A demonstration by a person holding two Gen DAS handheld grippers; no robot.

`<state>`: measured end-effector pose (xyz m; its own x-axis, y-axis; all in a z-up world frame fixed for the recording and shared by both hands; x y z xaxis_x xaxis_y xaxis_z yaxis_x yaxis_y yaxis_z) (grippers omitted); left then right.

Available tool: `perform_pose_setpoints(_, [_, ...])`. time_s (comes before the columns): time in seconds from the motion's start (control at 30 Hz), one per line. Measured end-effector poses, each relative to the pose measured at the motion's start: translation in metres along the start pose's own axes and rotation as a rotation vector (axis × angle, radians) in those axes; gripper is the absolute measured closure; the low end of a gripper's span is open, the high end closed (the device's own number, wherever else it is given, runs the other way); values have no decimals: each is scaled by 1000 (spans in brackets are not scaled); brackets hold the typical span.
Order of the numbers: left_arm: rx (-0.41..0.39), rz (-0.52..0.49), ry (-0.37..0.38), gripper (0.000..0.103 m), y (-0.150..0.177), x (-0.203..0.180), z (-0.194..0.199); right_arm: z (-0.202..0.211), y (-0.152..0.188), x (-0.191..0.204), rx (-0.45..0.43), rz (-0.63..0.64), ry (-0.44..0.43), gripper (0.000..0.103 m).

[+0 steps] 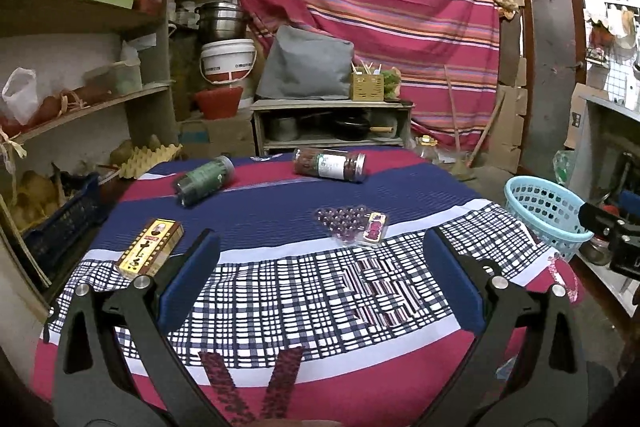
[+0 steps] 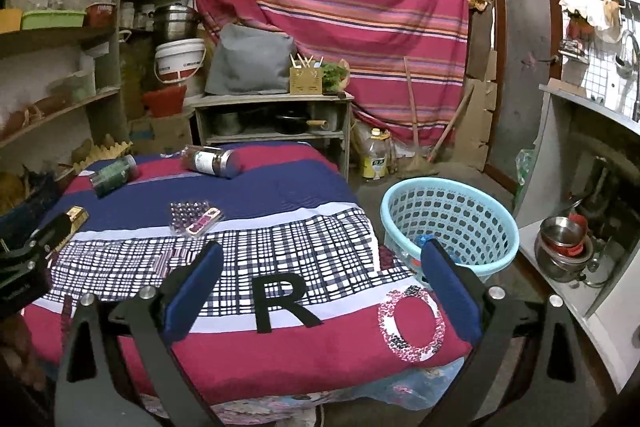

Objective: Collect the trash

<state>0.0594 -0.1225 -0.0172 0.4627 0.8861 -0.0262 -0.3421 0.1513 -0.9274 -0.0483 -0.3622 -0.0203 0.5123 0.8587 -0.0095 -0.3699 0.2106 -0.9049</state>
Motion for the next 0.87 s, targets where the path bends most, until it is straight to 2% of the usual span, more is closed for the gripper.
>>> perform_pose_setpoints(0.87, [14,11,-14,5,4,7,-4,-2,-4,5,-2,-3,-7,6])
Point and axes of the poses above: each gripper's, at about its wrist camera, not at the fingertips, and z roughly against the way its jaws point, x to its left, y to its underside, the point moved 9 cm from there along -z, roughly the way its jaws point, and after that the axes turned 5 degrees about y, right-handed, at the moved point
